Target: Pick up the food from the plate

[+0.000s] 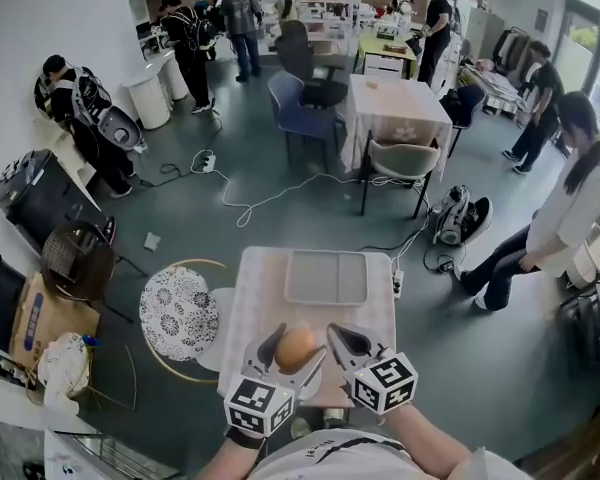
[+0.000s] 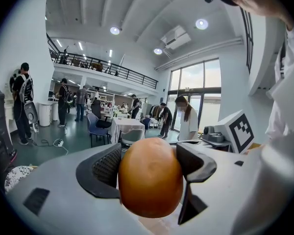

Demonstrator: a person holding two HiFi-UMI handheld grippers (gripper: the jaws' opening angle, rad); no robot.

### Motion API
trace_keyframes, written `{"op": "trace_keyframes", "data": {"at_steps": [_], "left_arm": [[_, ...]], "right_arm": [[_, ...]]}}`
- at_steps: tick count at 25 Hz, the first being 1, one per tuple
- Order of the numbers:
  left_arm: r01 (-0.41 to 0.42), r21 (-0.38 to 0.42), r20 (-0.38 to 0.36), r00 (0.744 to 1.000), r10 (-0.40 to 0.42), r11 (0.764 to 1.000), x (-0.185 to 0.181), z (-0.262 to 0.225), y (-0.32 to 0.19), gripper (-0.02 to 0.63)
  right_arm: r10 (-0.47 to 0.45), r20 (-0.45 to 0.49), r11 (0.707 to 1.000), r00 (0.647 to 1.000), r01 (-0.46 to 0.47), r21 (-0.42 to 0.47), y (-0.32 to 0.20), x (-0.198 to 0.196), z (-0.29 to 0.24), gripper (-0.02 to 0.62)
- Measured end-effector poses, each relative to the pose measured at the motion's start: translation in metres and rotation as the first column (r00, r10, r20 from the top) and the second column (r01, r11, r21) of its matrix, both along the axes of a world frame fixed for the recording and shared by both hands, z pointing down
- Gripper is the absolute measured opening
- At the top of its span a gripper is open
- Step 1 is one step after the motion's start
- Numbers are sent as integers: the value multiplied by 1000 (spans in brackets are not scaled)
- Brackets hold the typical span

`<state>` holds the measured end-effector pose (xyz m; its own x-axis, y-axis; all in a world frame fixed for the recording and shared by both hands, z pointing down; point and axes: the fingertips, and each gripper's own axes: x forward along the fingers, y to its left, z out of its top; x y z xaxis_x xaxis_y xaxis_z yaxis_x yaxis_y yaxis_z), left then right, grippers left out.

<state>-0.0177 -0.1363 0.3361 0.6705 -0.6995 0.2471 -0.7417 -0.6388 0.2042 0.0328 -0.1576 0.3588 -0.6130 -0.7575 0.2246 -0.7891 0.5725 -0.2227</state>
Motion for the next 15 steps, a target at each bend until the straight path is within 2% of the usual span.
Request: {"op": "trace_keyframes", "data": {"at_steps": [15], "left_arm": [[16, -5, -2, 1000, -16, 1000, 2, 4, -5, 342]], "right_arm": [[-5, -13, 1000, 1000, 5, 2, -3, 0, 2, 11]]}}
